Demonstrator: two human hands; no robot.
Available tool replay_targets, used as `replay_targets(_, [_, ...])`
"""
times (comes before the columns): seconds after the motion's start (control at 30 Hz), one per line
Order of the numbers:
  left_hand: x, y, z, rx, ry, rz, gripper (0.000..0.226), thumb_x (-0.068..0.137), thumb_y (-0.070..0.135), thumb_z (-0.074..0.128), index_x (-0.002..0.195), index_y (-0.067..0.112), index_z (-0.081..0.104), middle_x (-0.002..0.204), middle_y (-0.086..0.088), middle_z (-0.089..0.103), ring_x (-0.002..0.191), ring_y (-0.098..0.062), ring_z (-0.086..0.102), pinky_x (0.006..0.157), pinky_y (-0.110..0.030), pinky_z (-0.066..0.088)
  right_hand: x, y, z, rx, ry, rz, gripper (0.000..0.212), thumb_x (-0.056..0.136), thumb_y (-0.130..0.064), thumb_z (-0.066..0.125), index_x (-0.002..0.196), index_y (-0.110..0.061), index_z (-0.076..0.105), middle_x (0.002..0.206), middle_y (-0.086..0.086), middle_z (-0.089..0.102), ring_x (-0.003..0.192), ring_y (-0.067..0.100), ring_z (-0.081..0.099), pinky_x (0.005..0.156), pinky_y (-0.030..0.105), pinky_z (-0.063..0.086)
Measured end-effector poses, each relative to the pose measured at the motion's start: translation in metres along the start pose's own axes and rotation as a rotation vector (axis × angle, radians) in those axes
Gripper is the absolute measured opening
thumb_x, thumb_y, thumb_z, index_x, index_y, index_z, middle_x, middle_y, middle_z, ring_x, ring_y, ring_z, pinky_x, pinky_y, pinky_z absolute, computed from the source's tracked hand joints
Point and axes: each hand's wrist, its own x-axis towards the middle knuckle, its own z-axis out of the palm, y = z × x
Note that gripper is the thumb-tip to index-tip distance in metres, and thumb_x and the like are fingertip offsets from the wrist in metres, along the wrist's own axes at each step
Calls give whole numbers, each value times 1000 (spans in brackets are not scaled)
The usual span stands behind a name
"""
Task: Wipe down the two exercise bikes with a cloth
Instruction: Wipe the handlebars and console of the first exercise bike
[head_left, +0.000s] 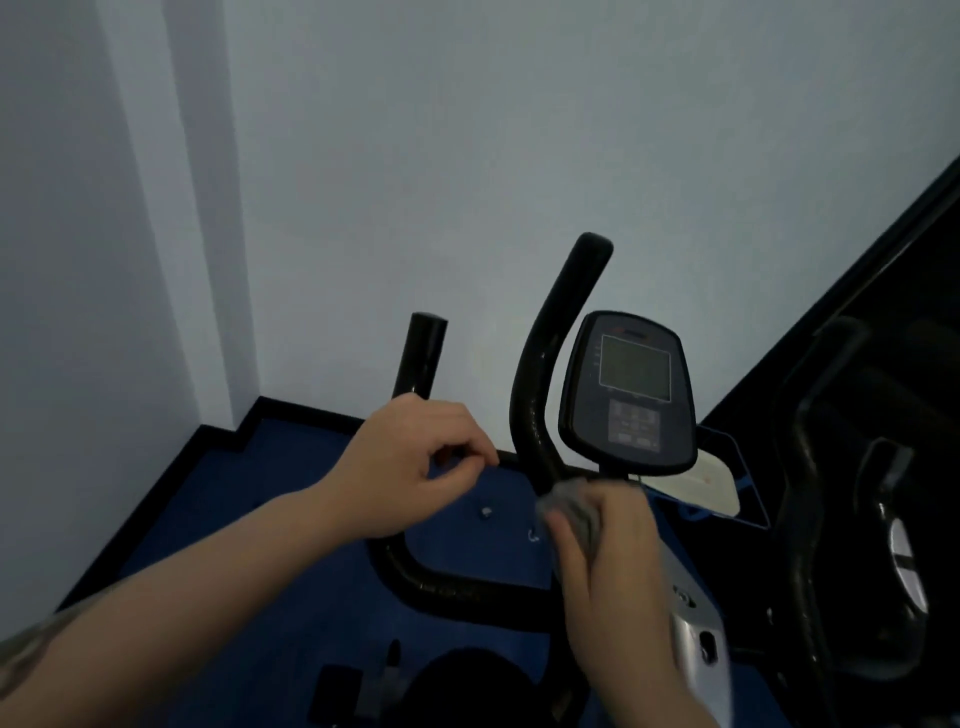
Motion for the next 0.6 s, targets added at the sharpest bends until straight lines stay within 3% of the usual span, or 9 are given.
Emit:
replay_targets(0.13, [-1, -1, 0, 14, -5, 26, 11, 84, 17, 64, 85, 22, 74, 75, 15, 65, 66, 1, 56, 69, -33, 44, 65, -19, 22, -87, -48, -43, 14, 91, -25, 60, 96, -16, 50, 97, -1, 47, 89, 16, 48, 69, 30, 40])
replay_targets(0.33, [-3, -2, 2, 10, 6, 42, 12, 83, 13, 64, 83, 20, 74, 73, 10, 65, 63, -6, 56, 68, -24, 39, 21, -2, 3, -161, -111, -156, 15, 85, -17, 68, 94, -16, 55, 94, -3, 49, 87, 17, 44, 72, 31, 38])
replay_targets(0.43, [-4, -5, 2, 10, 12, 49, 13, 85, 17, 61, 84, 21, 73, 74, 12, 64, 63, -5, 55, 68, -24, 38, 53, -7, 9, -109, -181, -175, 15, 87, -17, 67, 92, -12, 54, 93, 1, 49, 87, 18, 46, 73, 29, 39])
replay_targets(0.6, [-3, -2, 0, -10, 15, 40, 12, 85, 18, 60, 83, 21, 72, 75, 14, 64, 64, -5, 56, 69, -27, 41, 95, -25, 33, 58, -100, -86, 14, 91, -17, 62, 92, -13, 48, 97, 4, 49, 90, 19, 52, 75, 37, 46])
